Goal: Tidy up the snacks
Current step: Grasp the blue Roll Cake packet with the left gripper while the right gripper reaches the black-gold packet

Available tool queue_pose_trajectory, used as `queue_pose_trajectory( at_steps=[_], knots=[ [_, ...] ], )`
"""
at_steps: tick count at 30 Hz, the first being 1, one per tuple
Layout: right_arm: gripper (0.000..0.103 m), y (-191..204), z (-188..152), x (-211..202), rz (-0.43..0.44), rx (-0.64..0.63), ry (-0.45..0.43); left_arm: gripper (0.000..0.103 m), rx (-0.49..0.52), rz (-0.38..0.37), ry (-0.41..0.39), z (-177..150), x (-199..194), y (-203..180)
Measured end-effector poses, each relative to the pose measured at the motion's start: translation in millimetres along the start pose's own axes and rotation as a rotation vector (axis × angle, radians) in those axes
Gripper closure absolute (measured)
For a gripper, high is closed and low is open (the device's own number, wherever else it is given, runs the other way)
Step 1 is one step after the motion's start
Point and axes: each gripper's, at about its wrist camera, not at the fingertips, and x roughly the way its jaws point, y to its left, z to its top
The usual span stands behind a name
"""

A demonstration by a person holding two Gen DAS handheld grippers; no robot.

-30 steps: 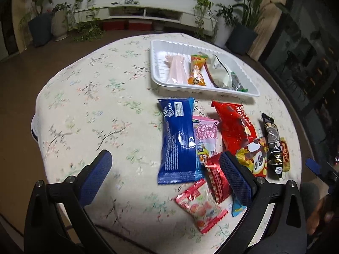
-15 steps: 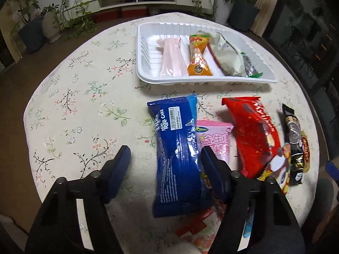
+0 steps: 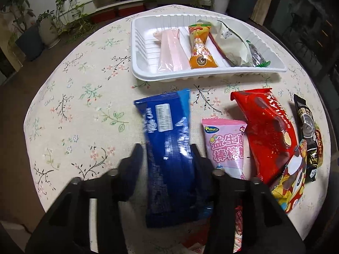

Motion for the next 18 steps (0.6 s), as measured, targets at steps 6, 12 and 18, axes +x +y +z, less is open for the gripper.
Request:
queue_pose_trajectory(
  at_steps=[6, 12, 18],
  knots=[
    [0.013, 2.2, 4.5, 3.8, -0.019, -0.007, 0.028, 0.078, 0.048, -0.006, -0.008, -7.2, -5.3, -2.9],
    [0.028, 0.6, 18.1, 21.1, -0.062, -0.018, 0.105, 0.079, -0.03, -0.067, -0.064, -24.6, -25.2, 14.2],
    [0.037, -9.7, 35.0, 56.4, -0.132, 0.017, 0.224, 0.079, -0.151, -0.168, -0.13, -51.1, -53.3, 38.0]
  ],
)
